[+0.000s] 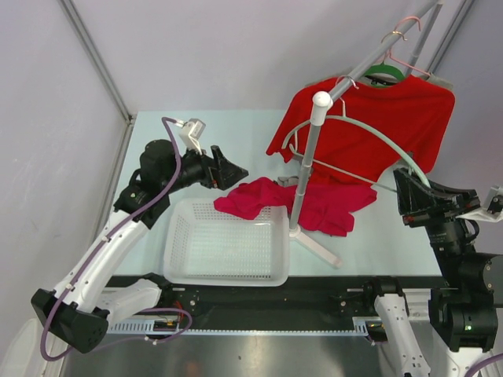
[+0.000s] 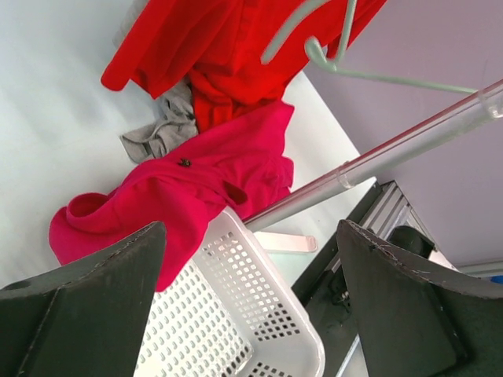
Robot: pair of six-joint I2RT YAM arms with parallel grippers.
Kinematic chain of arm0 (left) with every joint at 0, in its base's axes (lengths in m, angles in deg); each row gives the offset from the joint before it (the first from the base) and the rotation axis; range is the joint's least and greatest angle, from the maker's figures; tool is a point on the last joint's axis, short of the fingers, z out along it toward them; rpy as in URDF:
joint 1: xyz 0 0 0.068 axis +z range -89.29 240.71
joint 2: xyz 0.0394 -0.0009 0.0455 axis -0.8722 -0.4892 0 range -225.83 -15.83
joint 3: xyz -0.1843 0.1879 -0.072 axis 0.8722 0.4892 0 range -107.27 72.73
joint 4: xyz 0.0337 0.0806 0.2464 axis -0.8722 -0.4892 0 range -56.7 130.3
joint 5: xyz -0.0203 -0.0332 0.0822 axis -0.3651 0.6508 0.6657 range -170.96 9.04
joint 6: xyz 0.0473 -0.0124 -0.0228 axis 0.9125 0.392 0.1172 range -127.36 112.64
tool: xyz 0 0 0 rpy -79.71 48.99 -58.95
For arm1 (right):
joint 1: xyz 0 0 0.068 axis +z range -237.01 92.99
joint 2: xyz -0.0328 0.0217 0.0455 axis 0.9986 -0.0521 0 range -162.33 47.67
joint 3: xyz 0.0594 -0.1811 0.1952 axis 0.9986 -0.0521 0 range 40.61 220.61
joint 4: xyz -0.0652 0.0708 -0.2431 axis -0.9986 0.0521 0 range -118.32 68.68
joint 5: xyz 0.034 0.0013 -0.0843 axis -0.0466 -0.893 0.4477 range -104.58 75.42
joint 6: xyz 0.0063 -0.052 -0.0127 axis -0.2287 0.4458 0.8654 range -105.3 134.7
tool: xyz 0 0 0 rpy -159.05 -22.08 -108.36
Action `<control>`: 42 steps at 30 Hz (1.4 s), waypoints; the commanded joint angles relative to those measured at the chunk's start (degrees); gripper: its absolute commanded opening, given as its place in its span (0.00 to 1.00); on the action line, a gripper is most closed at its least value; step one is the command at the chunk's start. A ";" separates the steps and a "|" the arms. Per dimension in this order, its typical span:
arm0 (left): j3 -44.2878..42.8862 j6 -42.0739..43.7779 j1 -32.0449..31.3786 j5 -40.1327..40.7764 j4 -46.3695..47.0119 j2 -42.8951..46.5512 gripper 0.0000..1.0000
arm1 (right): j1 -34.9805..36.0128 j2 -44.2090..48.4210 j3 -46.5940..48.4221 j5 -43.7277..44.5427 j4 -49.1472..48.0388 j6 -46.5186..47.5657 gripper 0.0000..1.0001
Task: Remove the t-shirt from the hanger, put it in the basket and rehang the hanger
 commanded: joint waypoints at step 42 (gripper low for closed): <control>6.93 -3.10 -7.38 -2.28 5.57 -2.78 0.94 | 0.29 -9.16 -43.89 5.50 -1.75 -29.16 1.00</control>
